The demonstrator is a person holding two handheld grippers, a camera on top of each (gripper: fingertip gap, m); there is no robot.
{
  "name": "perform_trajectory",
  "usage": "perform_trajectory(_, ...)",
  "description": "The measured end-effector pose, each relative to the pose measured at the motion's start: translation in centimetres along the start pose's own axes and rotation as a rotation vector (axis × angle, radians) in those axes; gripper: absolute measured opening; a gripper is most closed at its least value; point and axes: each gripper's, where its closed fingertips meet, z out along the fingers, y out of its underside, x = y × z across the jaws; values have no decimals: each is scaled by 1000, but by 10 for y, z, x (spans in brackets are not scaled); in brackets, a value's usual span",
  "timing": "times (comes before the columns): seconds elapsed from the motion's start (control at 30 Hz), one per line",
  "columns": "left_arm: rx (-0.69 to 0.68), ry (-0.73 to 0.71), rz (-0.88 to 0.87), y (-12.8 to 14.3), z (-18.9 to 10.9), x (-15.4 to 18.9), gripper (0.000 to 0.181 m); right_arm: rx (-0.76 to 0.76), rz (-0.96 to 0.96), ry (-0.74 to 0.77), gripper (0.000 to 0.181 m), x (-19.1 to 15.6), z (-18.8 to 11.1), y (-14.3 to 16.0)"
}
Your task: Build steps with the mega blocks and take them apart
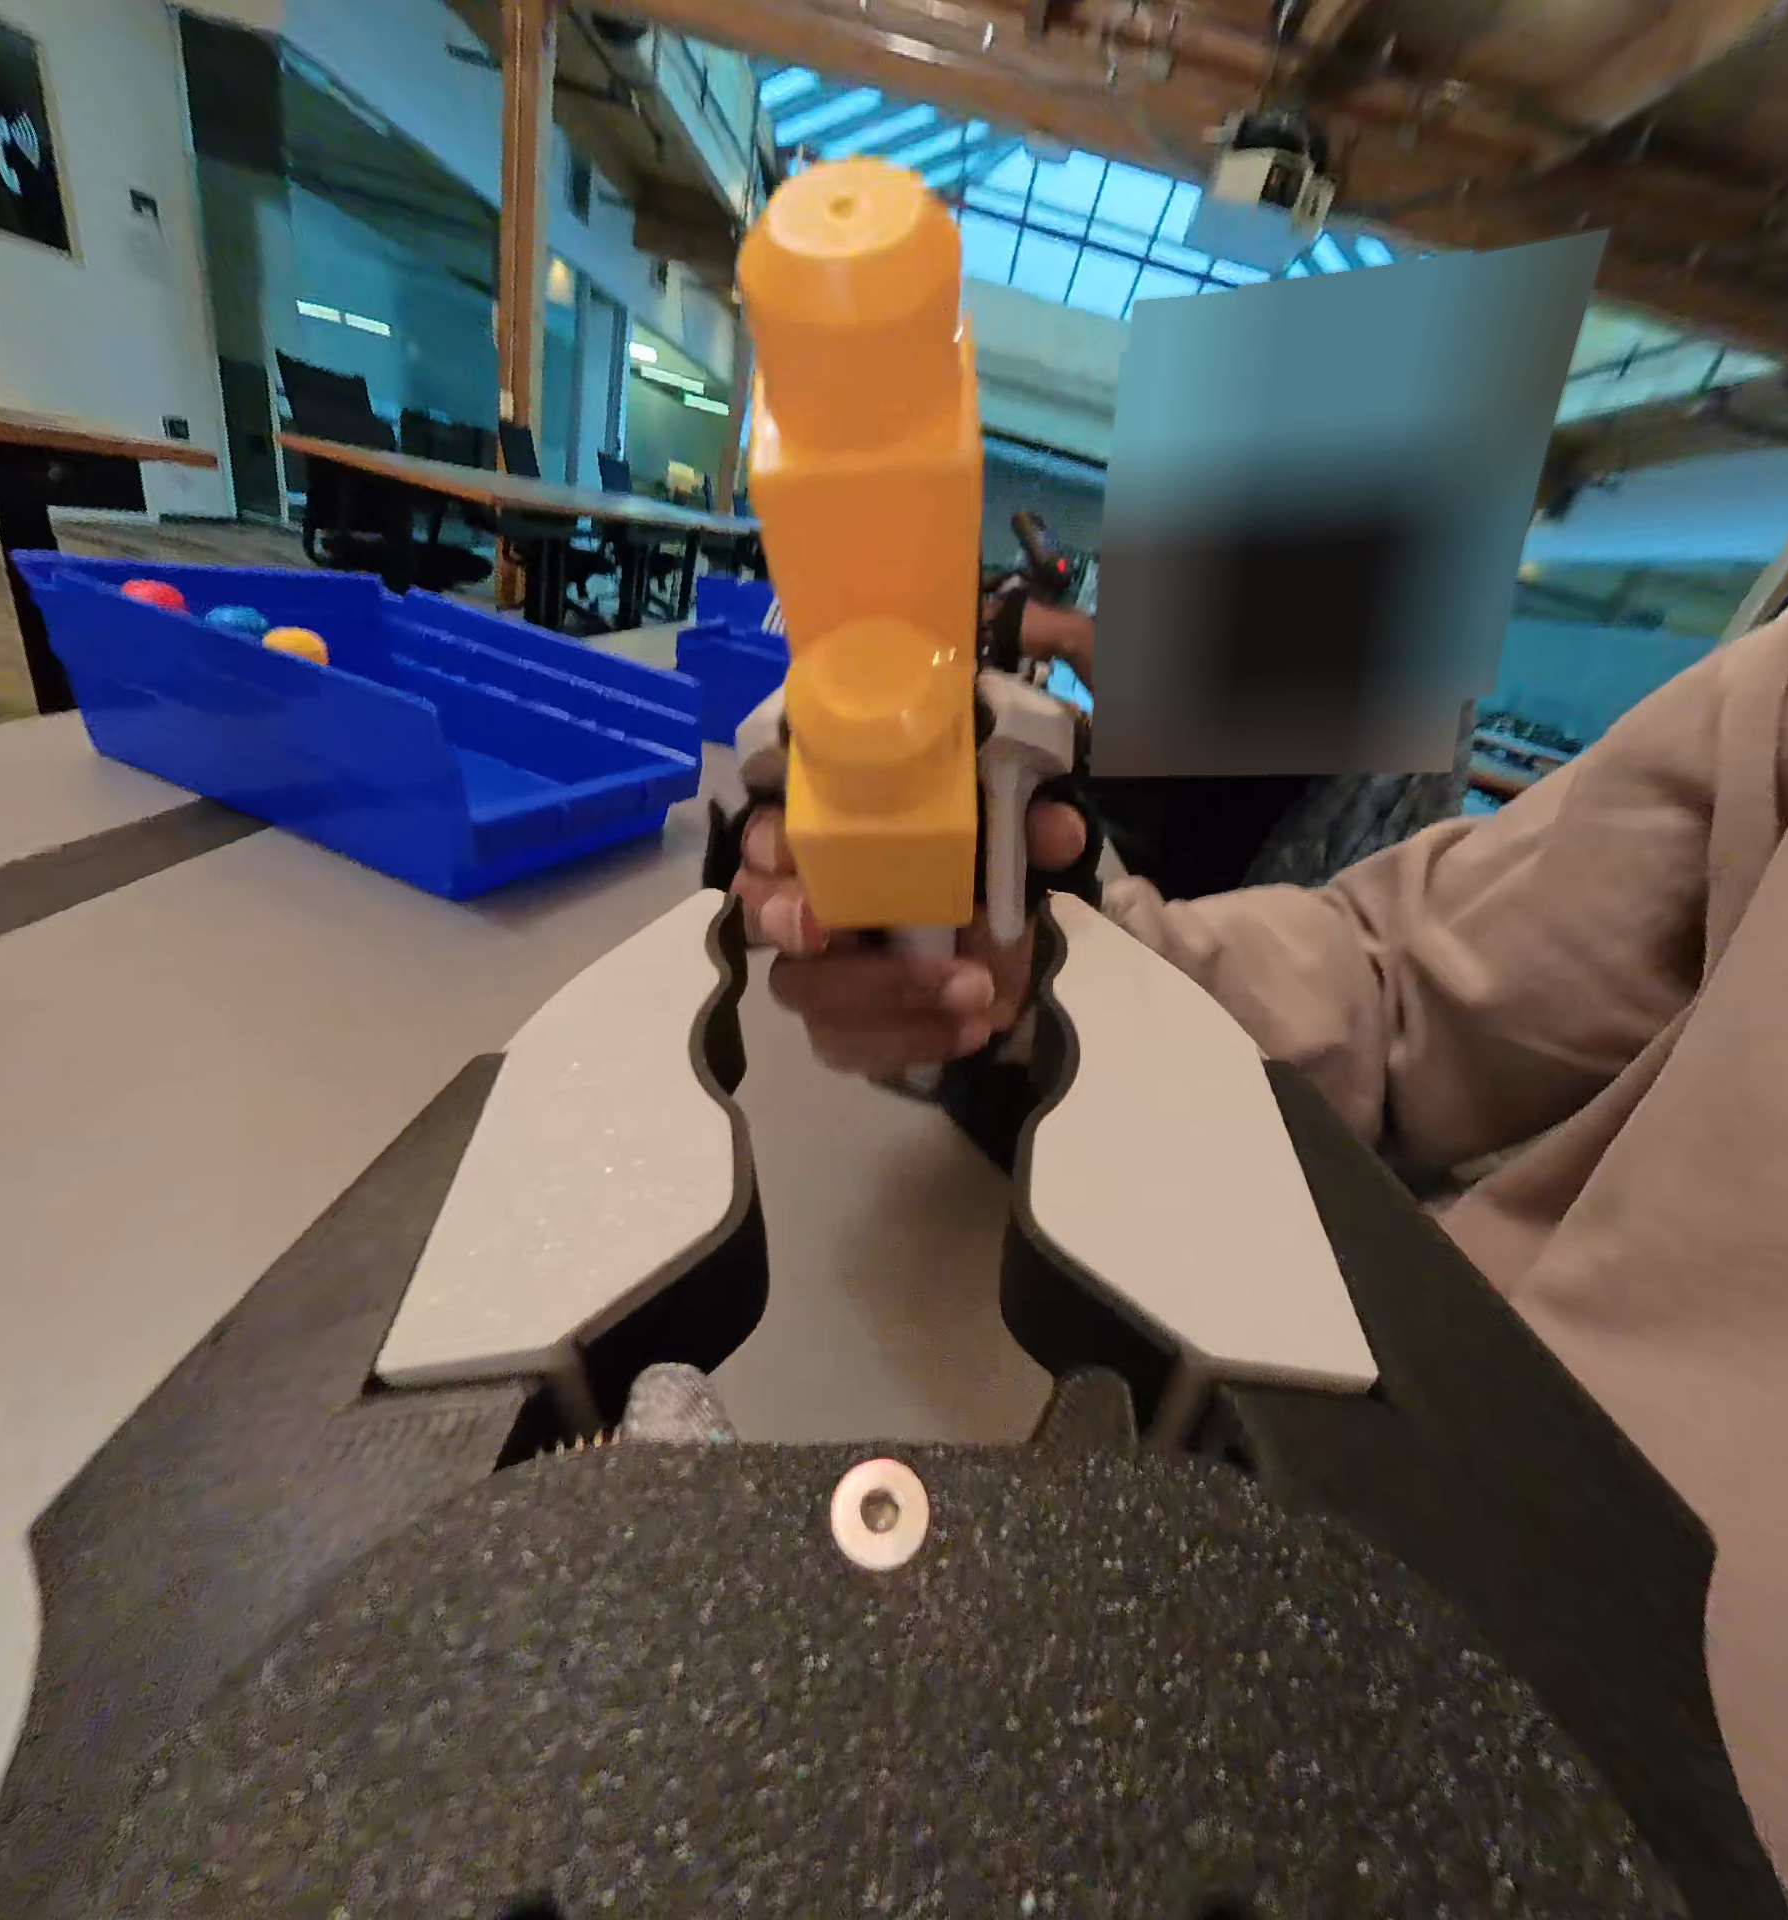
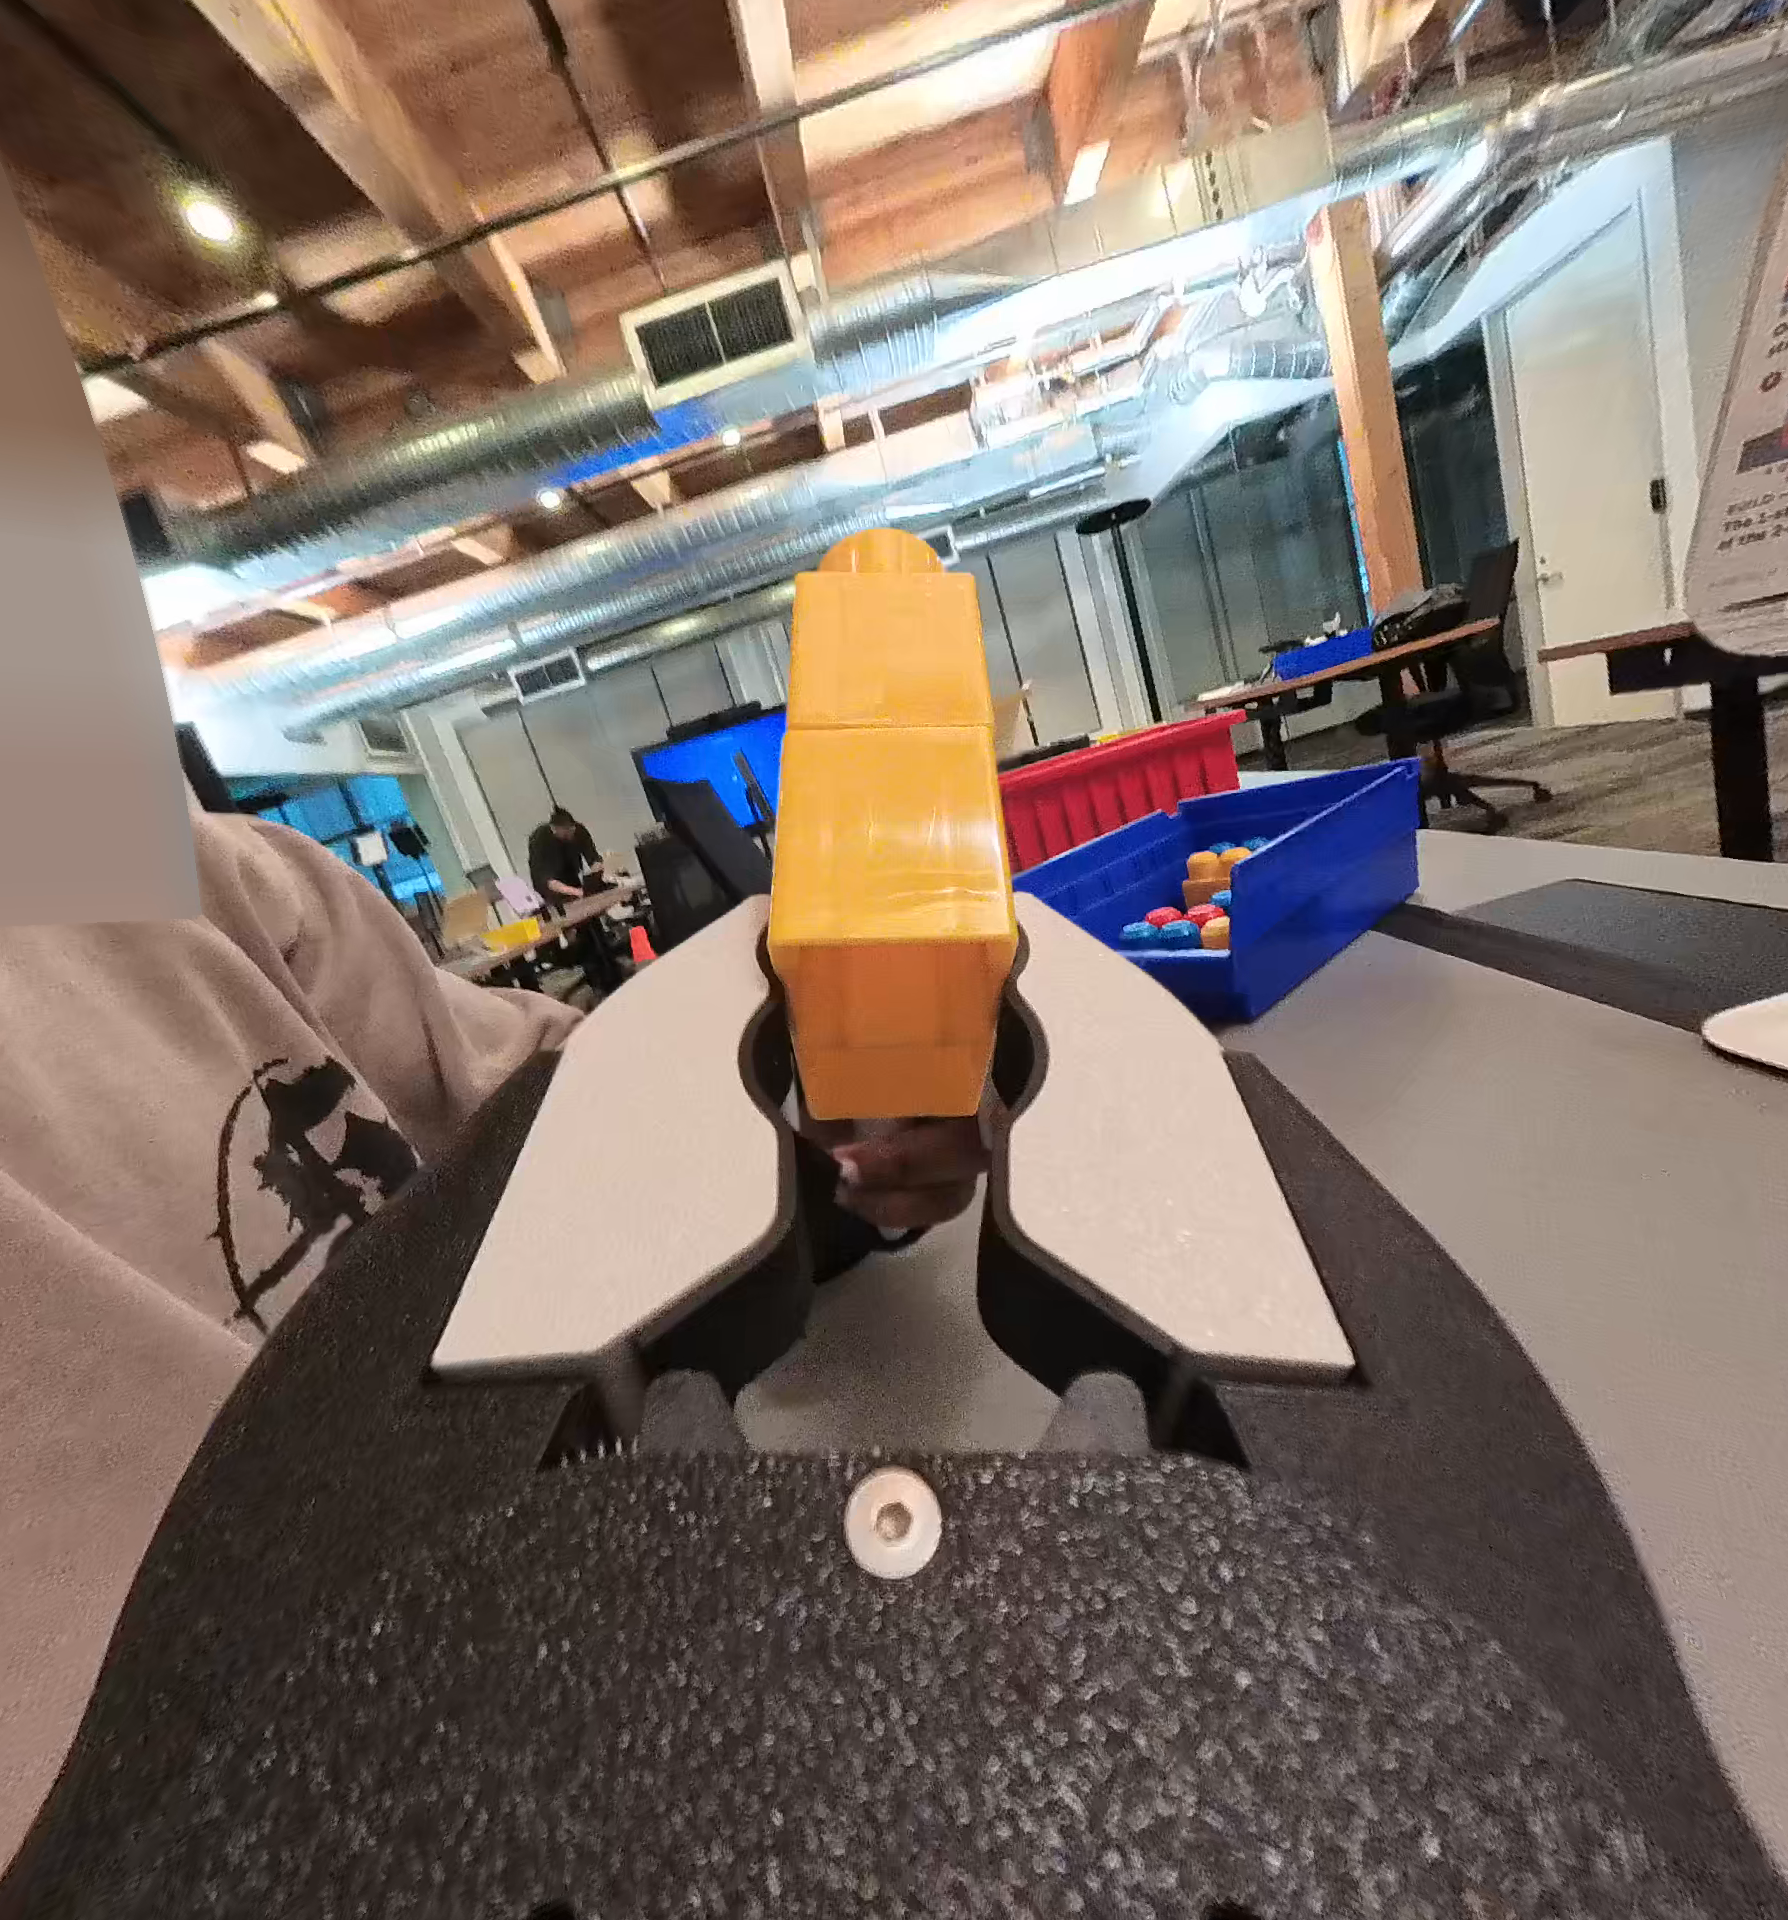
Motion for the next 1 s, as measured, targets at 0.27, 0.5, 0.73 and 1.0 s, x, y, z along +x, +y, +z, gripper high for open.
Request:
perform_trajectory(0.27, 60, -6, 20, -15, 7, 8, 37, 39, 24, -45, 36, -10, 14, 7)
perform_trajectory(0.5, -97, -64, 85, 5, -1, -5, 37, -231, -75, 28, 37, 3, 9, 33)
perform_trajectory(0.73, -367, -183, 281, 33, -21, -26, 37, -647, -413, 174, 42, 27, -28, 44)
perform_trajectory(1.0, -541, -256, 388, 62, -27, -42, 37, -981, -593, 192, 64, 25, -25, 36)
